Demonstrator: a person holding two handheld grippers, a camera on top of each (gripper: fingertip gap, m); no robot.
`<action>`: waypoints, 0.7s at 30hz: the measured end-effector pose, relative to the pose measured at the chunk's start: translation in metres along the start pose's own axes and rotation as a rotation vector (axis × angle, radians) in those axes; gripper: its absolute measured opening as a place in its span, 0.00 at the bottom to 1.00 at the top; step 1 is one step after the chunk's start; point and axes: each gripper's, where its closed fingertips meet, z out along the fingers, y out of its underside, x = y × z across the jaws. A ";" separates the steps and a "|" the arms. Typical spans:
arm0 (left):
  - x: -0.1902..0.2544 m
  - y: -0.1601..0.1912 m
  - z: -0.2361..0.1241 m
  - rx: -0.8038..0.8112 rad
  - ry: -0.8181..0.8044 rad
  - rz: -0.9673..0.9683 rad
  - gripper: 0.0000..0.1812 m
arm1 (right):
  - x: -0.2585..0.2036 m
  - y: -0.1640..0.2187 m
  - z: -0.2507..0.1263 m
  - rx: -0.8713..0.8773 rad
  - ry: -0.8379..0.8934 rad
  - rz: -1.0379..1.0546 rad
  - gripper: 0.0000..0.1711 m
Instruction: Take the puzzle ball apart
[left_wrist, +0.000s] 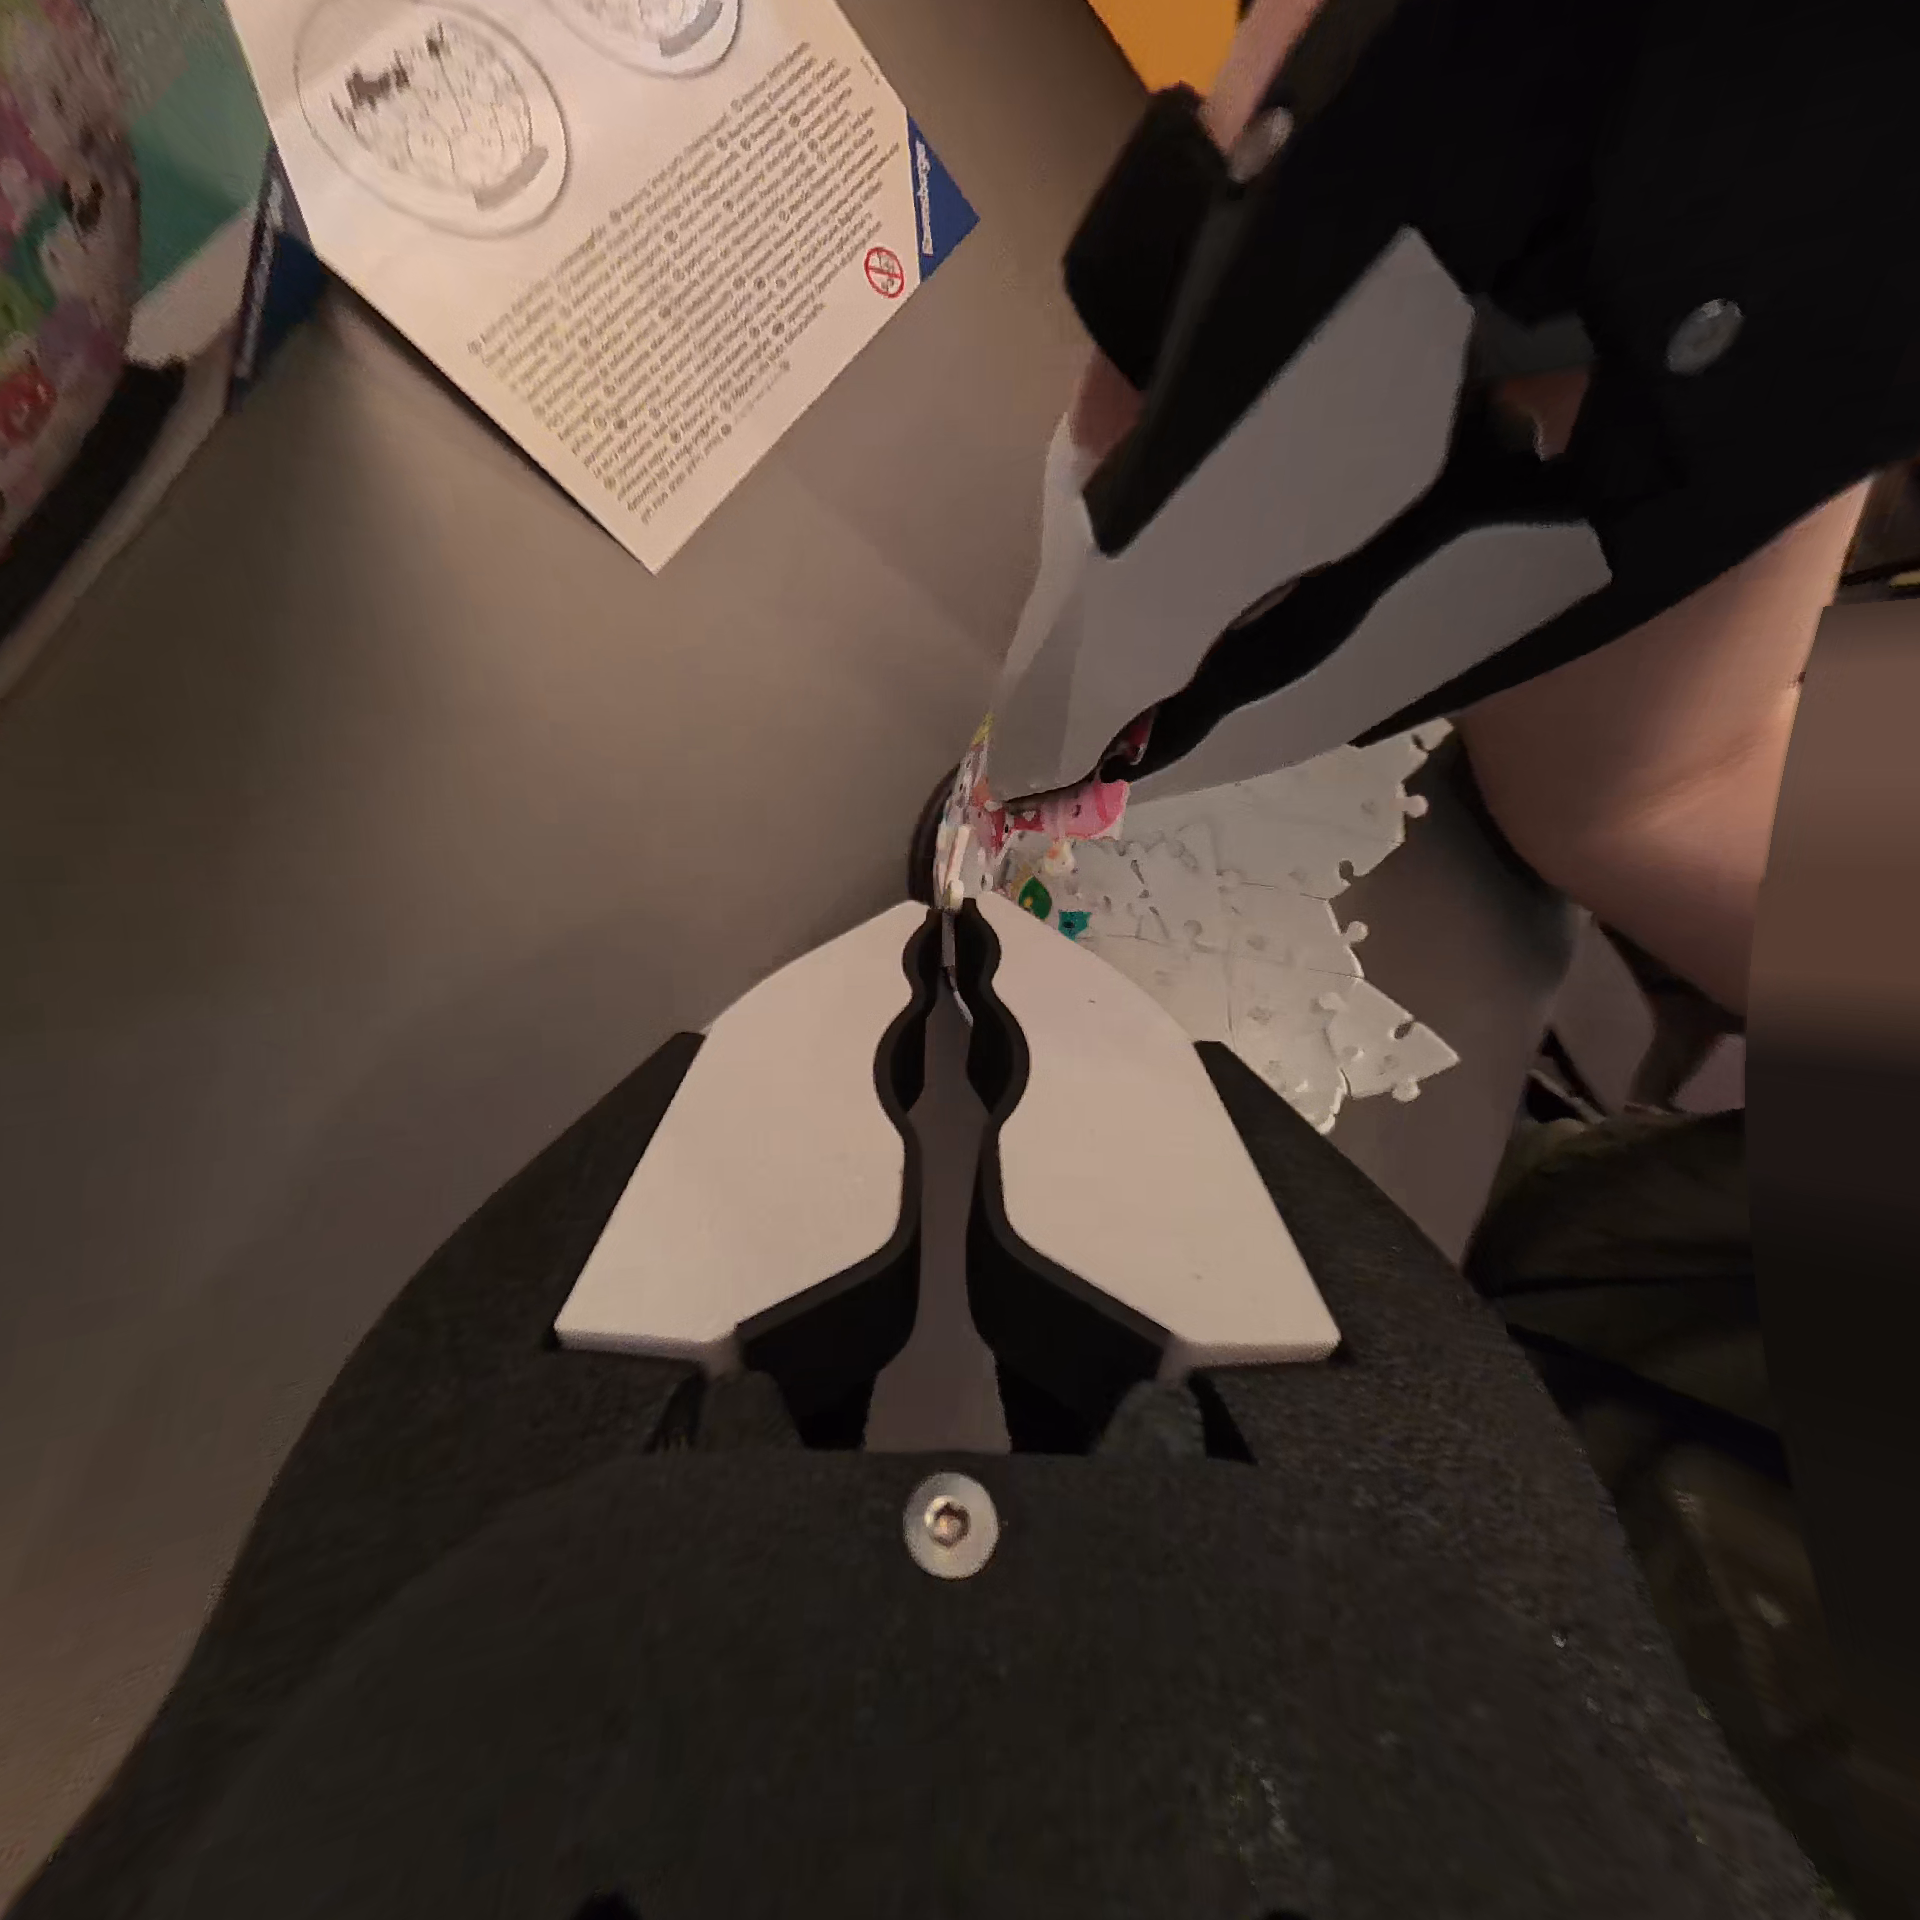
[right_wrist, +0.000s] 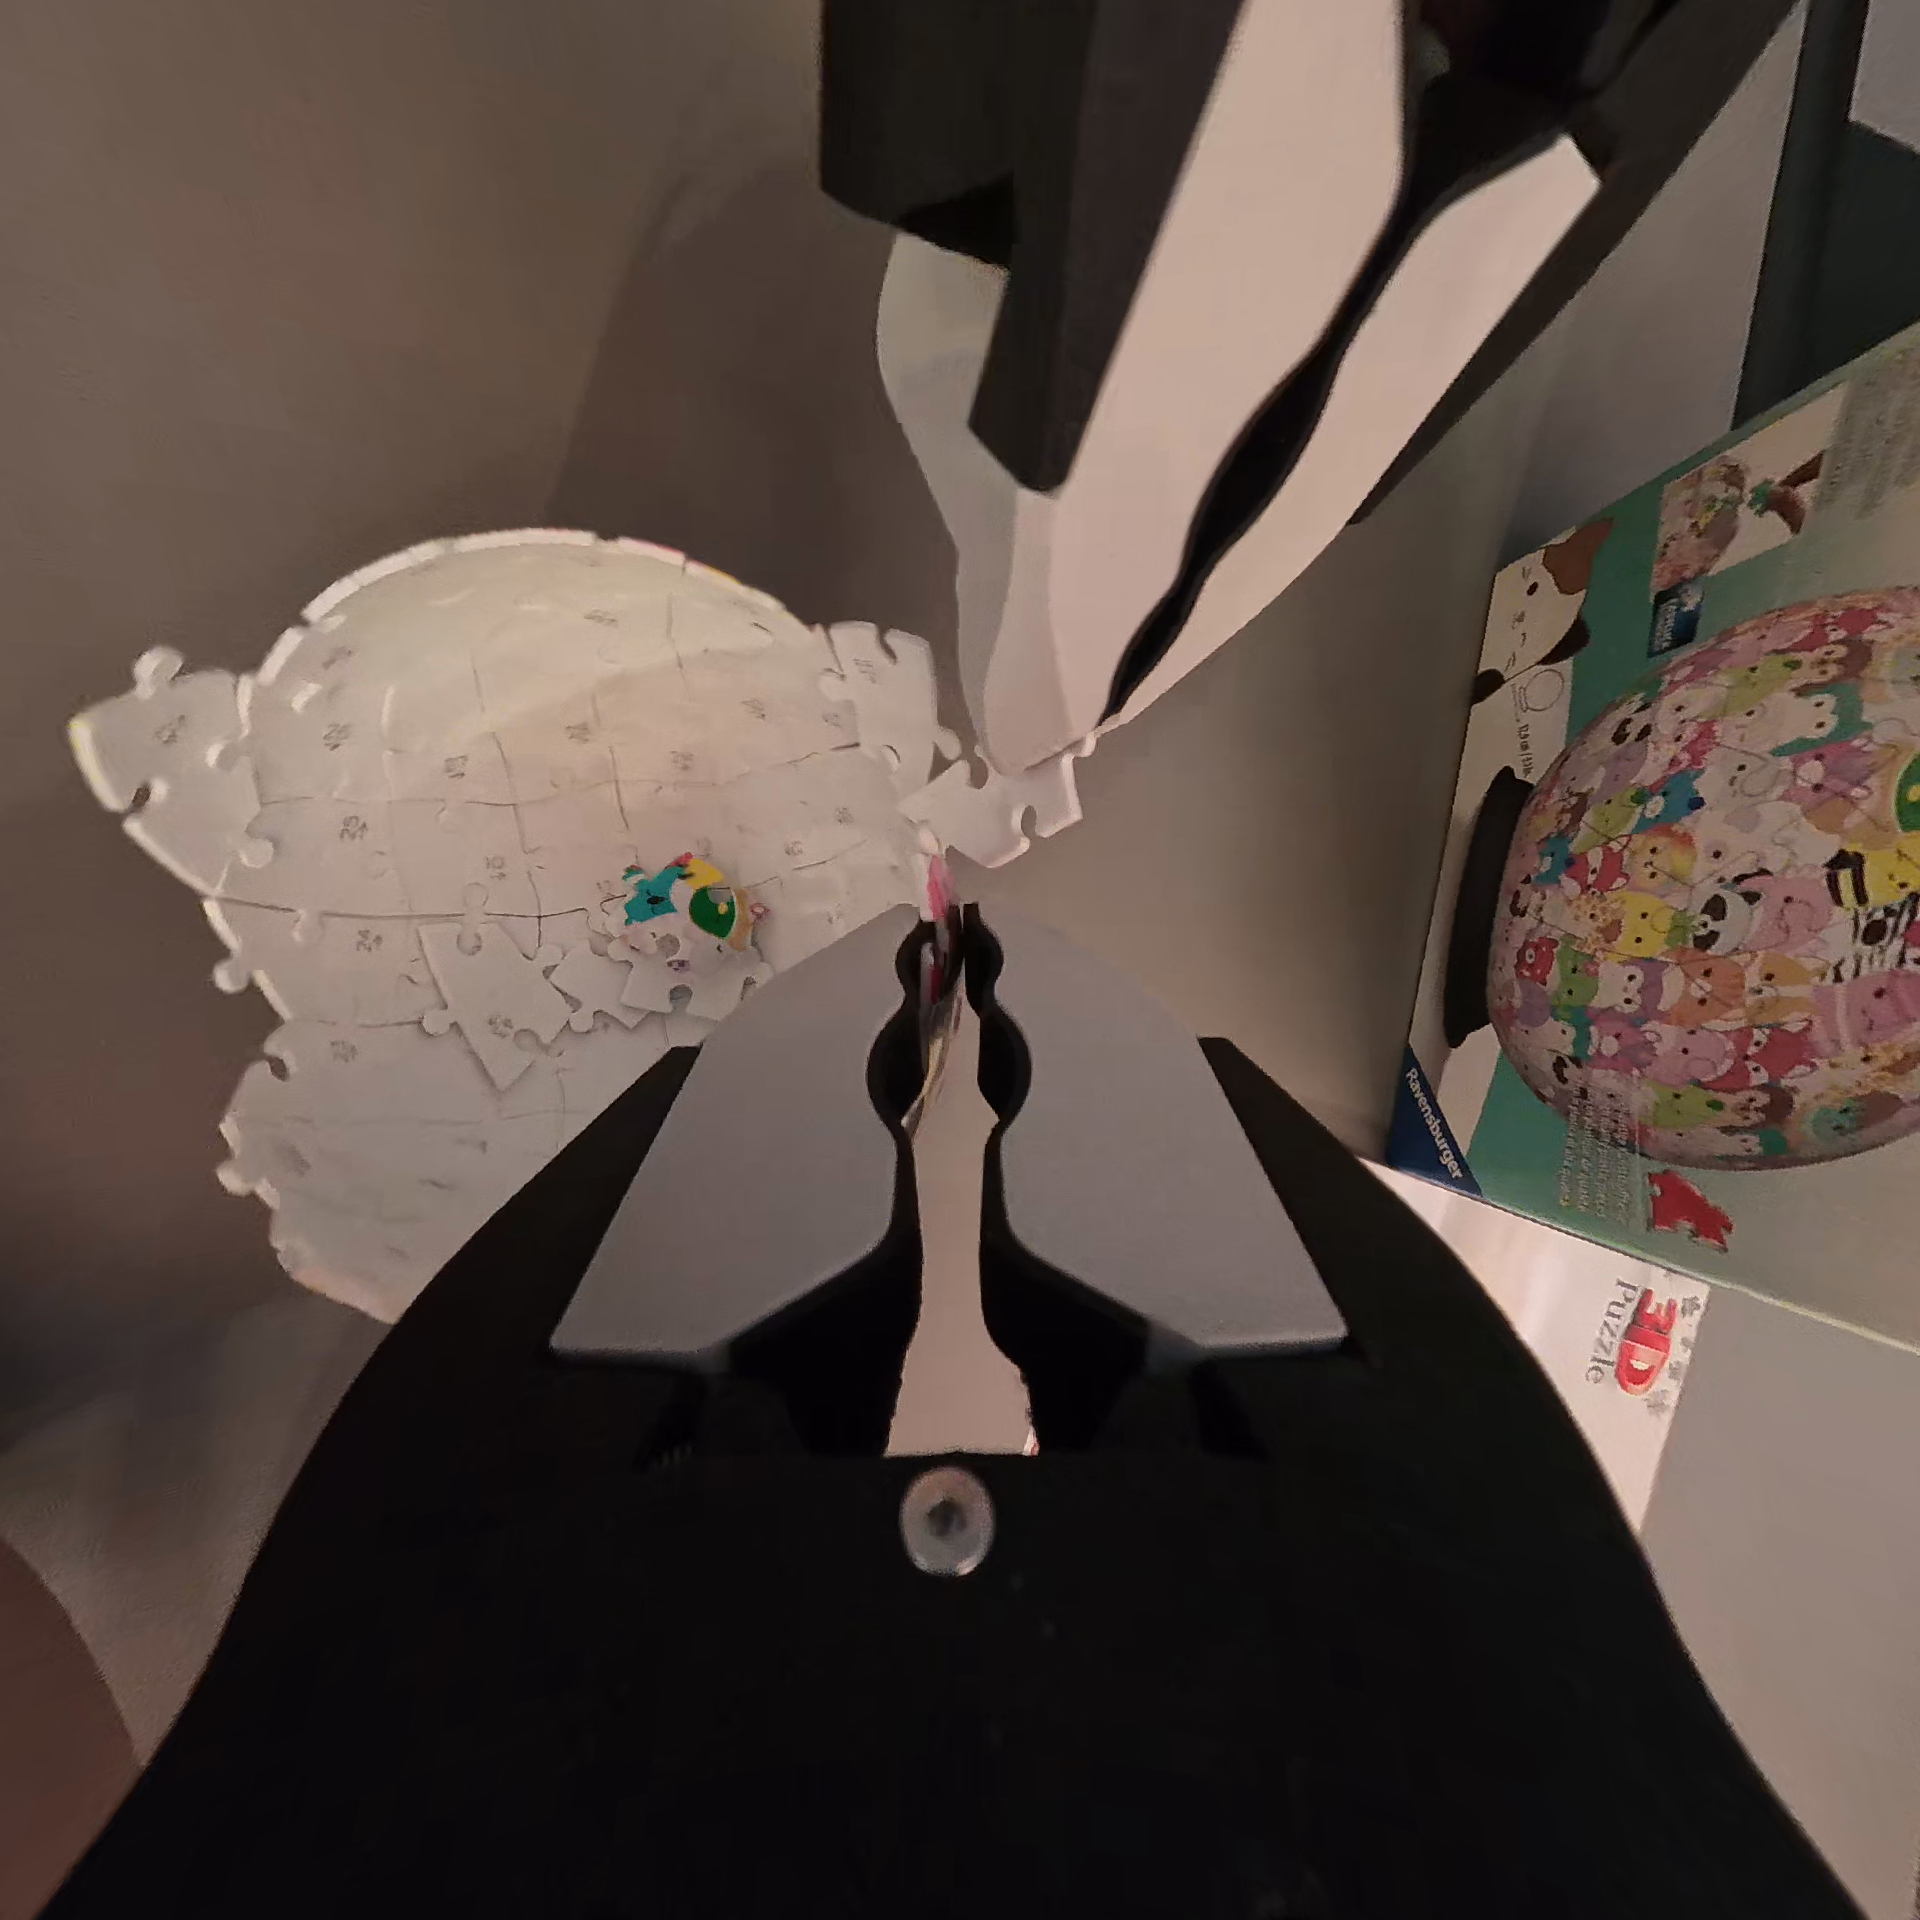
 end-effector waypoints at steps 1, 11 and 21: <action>0.001 0.001 -0.001 -0.013 0.021 -0.037 0.01 | 0.000 -0.001 0.000 -0.007 0.005 -0.008 0.03; 0.013 0.012 -0.012 -0.017 0.058 -0.090 0.02 | -0.008 -0.013 0.002 -0.002 0.001 -0.057 0.03; 0.010 0.015 -0.024 -0.022 0.014 -0.017 0.02 | -0.005 -0.012 0.005 0.028 -0.019 0.009 0.10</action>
